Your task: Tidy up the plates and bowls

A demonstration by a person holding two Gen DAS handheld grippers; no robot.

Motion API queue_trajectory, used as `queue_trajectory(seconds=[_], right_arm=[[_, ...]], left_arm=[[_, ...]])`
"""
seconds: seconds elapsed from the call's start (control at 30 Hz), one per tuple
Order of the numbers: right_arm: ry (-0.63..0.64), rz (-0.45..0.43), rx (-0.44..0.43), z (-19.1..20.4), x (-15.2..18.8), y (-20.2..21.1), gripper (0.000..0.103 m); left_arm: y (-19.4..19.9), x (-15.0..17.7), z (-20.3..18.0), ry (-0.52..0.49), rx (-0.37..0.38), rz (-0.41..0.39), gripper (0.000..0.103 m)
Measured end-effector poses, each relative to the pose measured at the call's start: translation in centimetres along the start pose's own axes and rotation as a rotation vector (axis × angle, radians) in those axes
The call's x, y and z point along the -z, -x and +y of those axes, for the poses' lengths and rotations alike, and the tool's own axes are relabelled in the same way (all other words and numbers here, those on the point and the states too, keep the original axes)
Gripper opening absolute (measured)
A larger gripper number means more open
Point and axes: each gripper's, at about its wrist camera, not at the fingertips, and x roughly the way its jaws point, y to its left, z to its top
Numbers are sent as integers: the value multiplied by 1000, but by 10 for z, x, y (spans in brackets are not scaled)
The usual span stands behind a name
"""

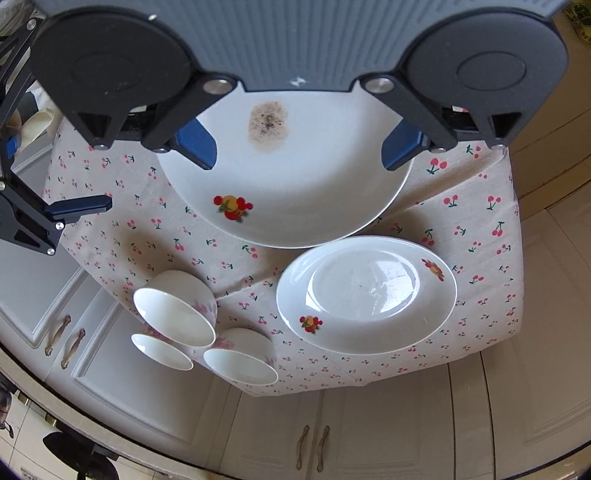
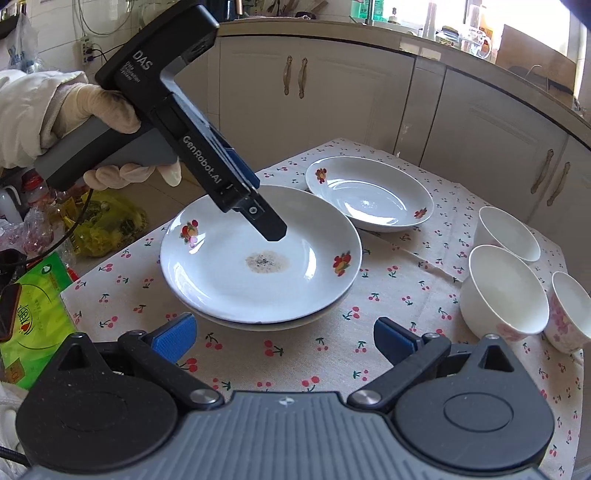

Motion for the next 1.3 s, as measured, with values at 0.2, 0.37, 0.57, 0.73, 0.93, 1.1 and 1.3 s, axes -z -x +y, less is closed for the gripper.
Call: queue_trajectory(seconds=[0.2, 0.37, 0.57, 0.73, 0.93, 1.1, 1.3], right_arm=[[-43, -33, 13, -8, 4, 15, 103], [-45, -59, 19, -10, 5, 25, 103], [4, -80, 42, -14, -1, 31, 103], [35, -101, 40, -20, -10, 32, 103], [79, -116, 50, -23, -22, 30, 103], [93, -111, 59, -33, -30, 24, 103], [91, -86, 76, -59, -42, 5, 103]], left_arm=[[21, 15, -11, 16, -1, -102, 96], [43, 23, -18, -8, -12, -209, 99], [63, 26, -25, -46, -66, -312, 101], [71, 26, -36, -122, -99, -340, 102], [67, 22, -22, -38, -101, -340, 102], [62, 12, -10, -25, -144, -356, 102], [47, -7, 15, 23, -169, -358, 102]])
